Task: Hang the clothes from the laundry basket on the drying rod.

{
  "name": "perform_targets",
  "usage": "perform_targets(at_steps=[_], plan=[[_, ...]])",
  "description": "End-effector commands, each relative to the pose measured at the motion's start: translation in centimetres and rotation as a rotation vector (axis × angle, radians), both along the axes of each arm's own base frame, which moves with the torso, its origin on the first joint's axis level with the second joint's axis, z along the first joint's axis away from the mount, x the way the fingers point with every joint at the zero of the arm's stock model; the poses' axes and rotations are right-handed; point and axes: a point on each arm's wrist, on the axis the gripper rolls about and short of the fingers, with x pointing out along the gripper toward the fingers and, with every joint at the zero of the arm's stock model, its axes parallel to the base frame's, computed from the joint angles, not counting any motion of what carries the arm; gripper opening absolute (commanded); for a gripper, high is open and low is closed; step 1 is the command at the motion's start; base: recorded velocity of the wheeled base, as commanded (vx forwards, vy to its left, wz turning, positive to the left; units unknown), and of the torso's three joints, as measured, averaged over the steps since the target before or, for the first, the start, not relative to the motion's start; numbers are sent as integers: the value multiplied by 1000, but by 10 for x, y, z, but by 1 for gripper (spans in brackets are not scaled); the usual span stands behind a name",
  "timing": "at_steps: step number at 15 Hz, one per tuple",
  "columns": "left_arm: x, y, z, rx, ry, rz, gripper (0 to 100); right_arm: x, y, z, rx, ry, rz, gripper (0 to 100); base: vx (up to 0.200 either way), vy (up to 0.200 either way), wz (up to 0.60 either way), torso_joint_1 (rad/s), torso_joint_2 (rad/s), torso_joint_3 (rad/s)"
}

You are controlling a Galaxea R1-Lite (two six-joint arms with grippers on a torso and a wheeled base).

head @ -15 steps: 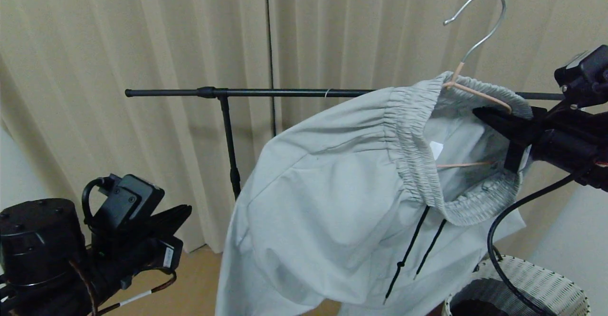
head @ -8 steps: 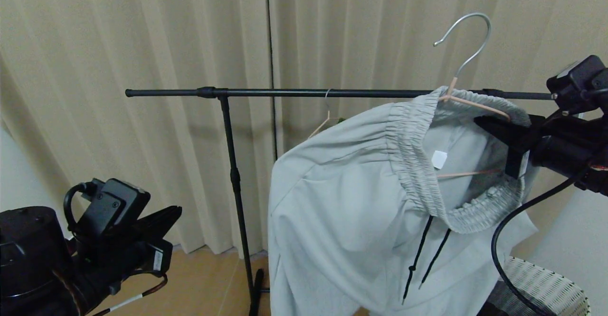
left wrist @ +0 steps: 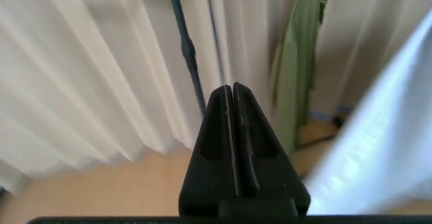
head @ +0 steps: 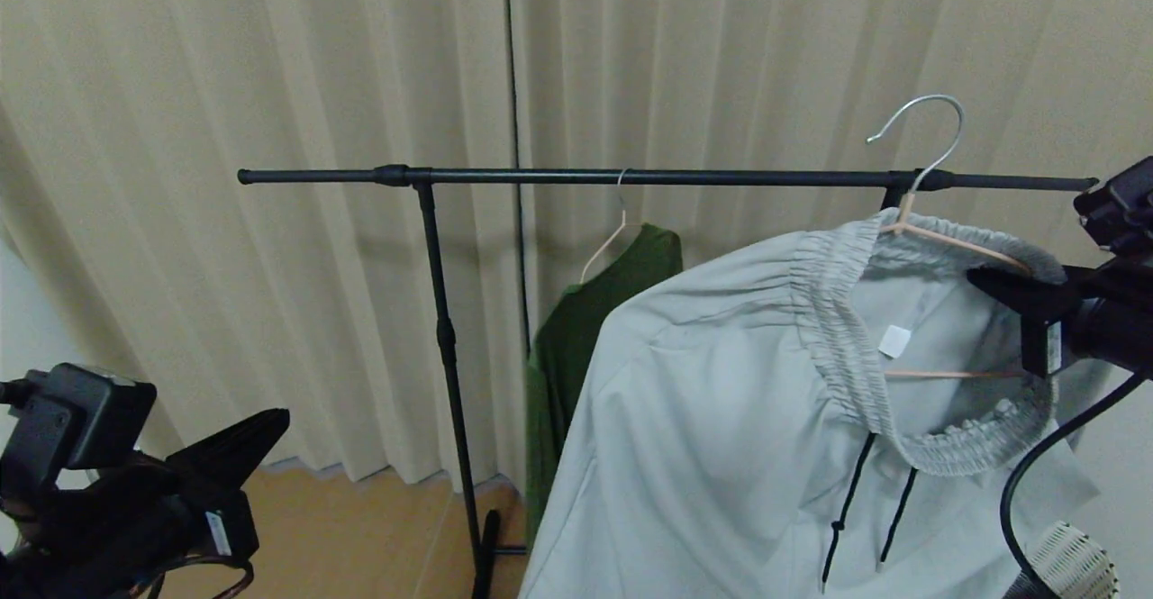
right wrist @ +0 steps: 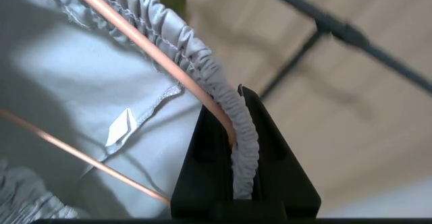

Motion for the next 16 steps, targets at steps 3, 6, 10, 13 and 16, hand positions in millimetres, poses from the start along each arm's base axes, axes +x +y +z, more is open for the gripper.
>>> perform_targets(at_steps=[3,6,10,13,16], plan=[[-13,6,2,-15,-9,11,0,-19,-14,0,-24,63,-155,0,0,0,0,0,0,0],[-17,6,4,-26,-26,-24,0,-25,-22,-5,-39,117,-245,0,0,0,0,0,0,0],[-26,9,12,-52,-91,-40,0,-24,-32,-13,-70,154,-399,0,0,0,0,0,0,0],[-24,8,16,-64,-97,-46,0,-19,-34,-13,-48,156,-418,0,0,0,0,0,0,0],[-23,8,19,-88,-104,-46,0,-13,-37,-16,-27,168,-433,0,133,0,0,0,2,0]])
